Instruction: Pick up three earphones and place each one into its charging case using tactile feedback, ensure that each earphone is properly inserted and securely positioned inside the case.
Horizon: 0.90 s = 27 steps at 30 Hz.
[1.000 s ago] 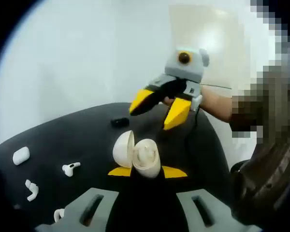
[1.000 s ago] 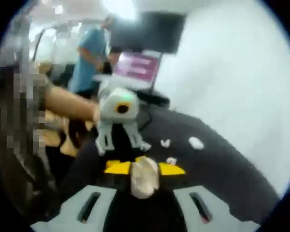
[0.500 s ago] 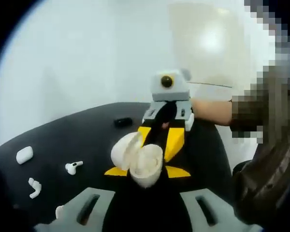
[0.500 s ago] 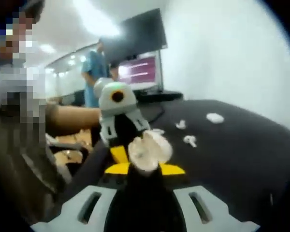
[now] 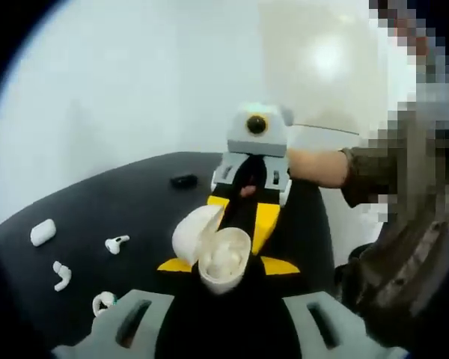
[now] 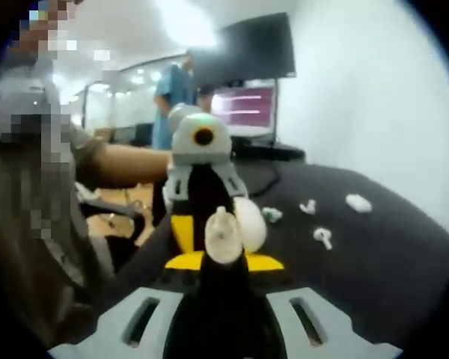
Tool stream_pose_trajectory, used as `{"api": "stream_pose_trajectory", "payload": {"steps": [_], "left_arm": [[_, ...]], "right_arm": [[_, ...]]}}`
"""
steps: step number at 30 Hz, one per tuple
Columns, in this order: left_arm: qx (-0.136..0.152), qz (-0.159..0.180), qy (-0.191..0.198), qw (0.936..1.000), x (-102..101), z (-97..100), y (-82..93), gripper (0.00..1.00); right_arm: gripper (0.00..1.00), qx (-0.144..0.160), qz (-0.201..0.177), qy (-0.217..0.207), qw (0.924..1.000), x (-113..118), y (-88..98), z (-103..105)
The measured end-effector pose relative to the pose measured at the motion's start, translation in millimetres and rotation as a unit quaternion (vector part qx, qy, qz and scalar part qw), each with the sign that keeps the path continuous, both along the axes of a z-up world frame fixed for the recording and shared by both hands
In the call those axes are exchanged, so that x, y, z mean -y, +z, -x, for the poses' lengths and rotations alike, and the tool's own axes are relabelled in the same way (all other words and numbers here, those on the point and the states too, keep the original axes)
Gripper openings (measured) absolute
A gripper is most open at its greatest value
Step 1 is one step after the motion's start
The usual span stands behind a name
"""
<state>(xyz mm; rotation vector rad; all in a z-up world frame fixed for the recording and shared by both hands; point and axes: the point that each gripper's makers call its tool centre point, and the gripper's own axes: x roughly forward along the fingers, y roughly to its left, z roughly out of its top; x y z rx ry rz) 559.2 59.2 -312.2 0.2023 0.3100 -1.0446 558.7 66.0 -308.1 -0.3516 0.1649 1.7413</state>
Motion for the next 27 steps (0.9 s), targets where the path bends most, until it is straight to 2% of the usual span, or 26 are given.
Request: {"api": "stream_pose_trajectory", "payload": {"steps": [1,3,6,9,10,11,14,18,23,25,27], "left_arm": [[0.011,-0.016,-0.013,0.9997,0,0.5,-0.1,0.27],[0.020,-0.020,-0.015,0.9995,2,0.3,0.4,0.27],[0.014,0.012,-0.027,0.9995,5,0.3,-1.8,0.26],[0.015,0.012,-0.024,0.9995,4,1.8,-1.4,0.22],[0.012,0.014,-0.018,0.9997,2,-1.4,-3.3,0.21],[0.009,0.015,-0.014,0.9998,1,-2.5,-4.3,0.21],[-0.001,0.022,-0.012,0.9997,1,-4.6,-6.9,0.21],[-0.036,0.042,-0.003,0.9985,1,-7.0,-10.4,0.20],[-0.026,0.041,-0.009,0.9988,1,-8.2,-11.3,0.20],[-0.025,0.042,-0.011,0.9987,1,-8.8,-11.4,0.20],[-0.024,0.043,-0.014,0.9987,1,-8.6,-11.1,0.20]], "right_arm": [[0.20,0.007,0.000,0.000,1.0000,-1,0.5,0],[0.20,0.016,0.000,0.000,0.9999,0,0.8,-2],[0.20,0.016,0.005,0.013,0.9998,3,0.5,-1],[0.20,0.017,0.003,0.020,0.9996,4,1.9,-2],[0.20,0.009,0.002,0.022,0.9997,5,2.5,-2],[0.20,-0.013,-0.006,0.008,0.9999,4,3.5,-3],[0.20,-0.021,-0.008,0.007,0.9997,4,0.7,-5],[0.22,-0.037,-0.005,-0.003,0.9993,6,-2.6,-6],[0.23,-0.073,-0.018,-0.003,0.9972,8,5.3,-5],[0.27,-0.072,-0.007,0.000,0.9974,10,4.6,-4],[0.33,-0.050,-0.008,0.001,0.9987,15,10.5,-9]]}}
